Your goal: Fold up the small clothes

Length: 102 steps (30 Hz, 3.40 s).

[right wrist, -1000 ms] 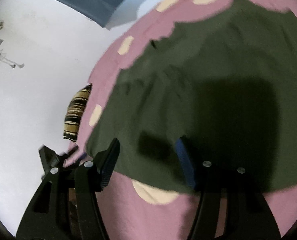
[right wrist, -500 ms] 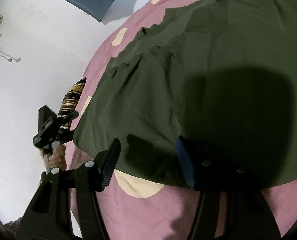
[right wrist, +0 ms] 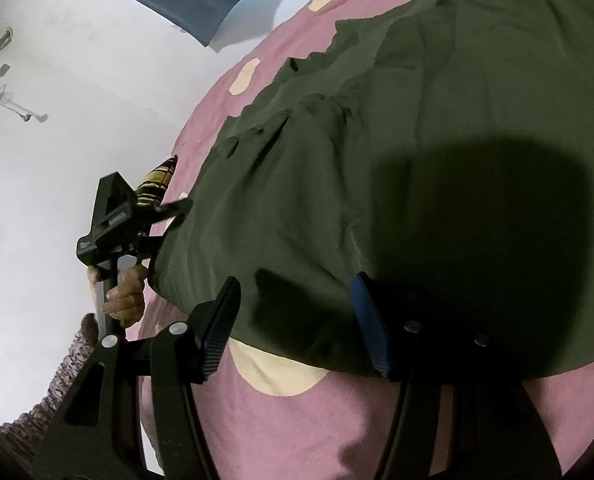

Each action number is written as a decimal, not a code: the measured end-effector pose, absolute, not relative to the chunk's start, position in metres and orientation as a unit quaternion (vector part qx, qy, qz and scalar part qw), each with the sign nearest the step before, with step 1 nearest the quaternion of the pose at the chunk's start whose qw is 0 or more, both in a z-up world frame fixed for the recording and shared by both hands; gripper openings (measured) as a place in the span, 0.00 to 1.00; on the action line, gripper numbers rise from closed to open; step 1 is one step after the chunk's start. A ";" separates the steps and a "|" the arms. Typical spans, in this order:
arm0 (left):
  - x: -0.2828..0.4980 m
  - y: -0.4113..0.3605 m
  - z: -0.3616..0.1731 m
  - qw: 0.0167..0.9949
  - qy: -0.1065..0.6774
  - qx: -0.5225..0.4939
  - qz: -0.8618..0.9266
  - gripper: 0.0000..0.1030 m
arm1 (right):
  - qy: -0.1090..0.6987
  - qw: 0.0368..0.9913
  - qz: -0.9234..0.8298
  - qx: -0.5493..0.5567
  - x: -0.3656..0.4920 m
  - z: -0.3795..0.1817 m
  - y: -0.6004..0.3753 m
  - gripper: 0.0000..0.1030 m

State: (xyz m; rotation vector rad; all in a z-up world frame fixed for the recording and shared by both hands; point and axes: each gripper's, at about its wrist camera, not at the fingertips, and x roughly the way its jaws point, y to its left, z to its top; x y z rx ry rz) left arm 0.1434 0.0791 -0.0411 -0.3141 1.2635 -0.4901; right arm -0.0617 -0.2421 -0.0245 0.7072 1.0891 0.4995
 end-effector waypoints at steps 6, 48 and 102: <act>0.140 0.069 -0.032 0.780 0.590 -0.083 -0.193 0.42 | 0.493 0.770 0.233 0.332 -0.060 -0.019 -0.245 0.56; 0.097 -0.184 0.119 0.811 0.546 0.082 -0.193 0.07 | 0.478 0.764 0.315 0.297 -0.078 -0.020 -0.219 0.57; -0.036 -0.091 0.010 0.907 0.372 0.054 -0.190 0.73 | 0.512 0.713 0.243 0.413 0.022 -0.004 -0.387 0.62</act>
